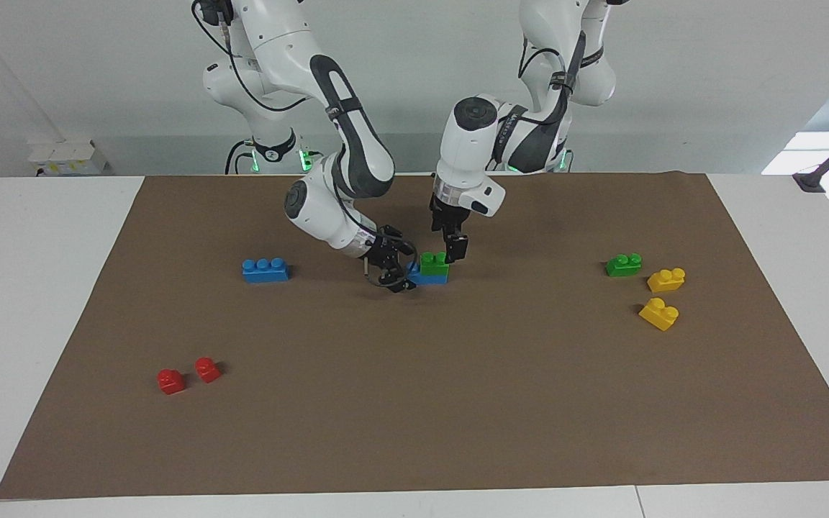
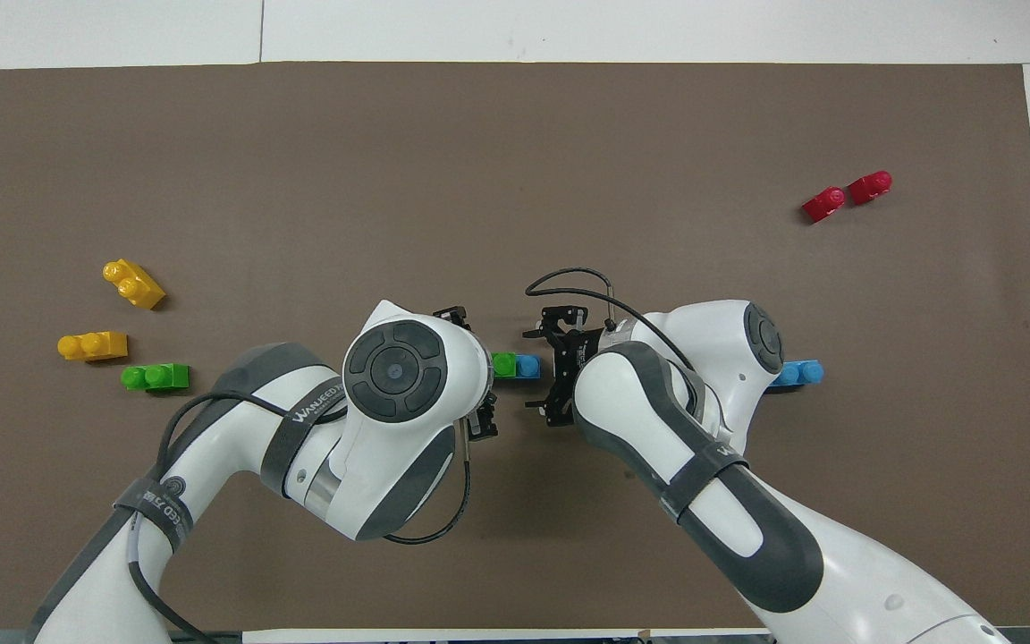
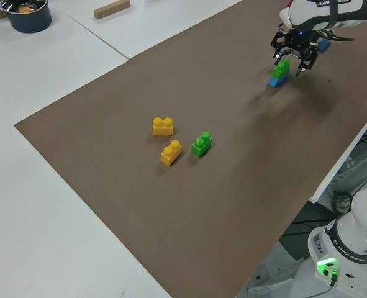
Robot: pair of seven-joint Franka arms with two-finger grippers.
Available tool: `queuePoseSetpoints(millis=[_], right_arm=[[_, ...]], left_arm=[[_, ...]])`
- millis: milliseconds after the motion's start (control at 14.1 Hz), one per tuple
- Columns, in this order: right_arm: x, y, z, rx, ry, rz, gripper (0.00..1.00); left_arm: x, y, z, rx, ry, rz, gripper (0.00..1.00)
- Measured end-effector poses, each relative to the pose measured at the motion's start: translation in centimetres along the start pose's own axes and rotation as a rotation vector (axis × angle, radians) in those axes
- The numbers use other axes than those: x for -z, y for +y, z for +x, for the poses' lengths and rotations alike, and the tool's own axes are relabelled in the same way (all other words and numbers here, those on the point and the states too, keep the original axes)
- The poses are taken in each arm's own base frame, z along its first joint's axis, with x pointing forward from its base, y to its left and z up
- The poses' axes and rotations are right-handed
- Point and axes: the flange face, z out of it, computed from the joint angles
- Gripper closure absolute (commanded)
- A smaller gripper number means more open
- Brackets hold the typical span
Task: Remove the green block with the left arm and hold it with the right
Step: 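Grasp the green end with the left gripper while the right gripper grasps blue, then pull the green brick with the left gripper while the right gripper pulls blue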
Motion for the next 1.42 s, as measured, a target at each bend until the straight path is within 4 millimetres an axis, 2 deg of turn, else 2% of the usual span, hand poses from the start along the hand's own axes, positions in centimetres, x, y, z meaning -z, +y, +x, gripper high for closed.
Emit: queuePoseSetpoints(millis=[71, 212, 283, 354, 425, 496, 779, 1275, 1346, 1417], right_arm=[[0.0, 0.0, -0.1, 0.002, 0.001, 0.001, 0.19], [-0.1, 0.1, -0.1, 0.004, 0.004, 0.005, 0.45], [-0.1, 0.1, -0.1, 0.006, 0.004, 0.005, 0.66], [-0.1, 0.1, -0.1, 0.012, 0.005, 0.006, 0.82], [-0.1, 0.1, -0.1, 0.024, 0.005, 0.006, 0.94], [-0.1, 0.1, -0.1, 0.034, 0.005, 0.005, 1.0], [-0.1, 0.1, -0.1, 0.043, 0.005, 0.005, 1.0], [-0.1, 0.1, -0.1, 0.045, 0.005, 0.006, 1.0], [-0.1, 0.0, -0.1, 0.045, 0.006, 0.008, 1.0], [-0.1, 0.0, -0.1, 0.045, 0.006, 0.009, 1.0]], left_arm=[[-0.4, 0.1, -0.1, 0.003, -0.001, -0.001, 0.0], [-1.4, 0.2, -0.1, 0.005, 0.004, 0.003, 0.0], [-1.9, 0.2, -0.1, 0.006, 0.008, 0.007, 0.0], [-2.3, 0.2, -0.2, 0.006, 0.01, 0.009, 0.0], [-2.8, 0.3, -0.2, 0.006, 0.014, 0.011, 0.0], [-3.3, 0.3, -0.2, 0.007, 0.021, 0.015, 0.0], [-4.9, 0.2, -0.4, 0.013, 0.037, 0.01, 0.0], [-4.8, 0.2, -0.5, 0.013, 0.036, 0.006, 0.0], [-4.8, 0.2, -0.5, 0.01, 0.037, 0.004, 0.07], [-4.8, 0.2, -0.5, 0.007, 0.04, 0.001, 0.37]])
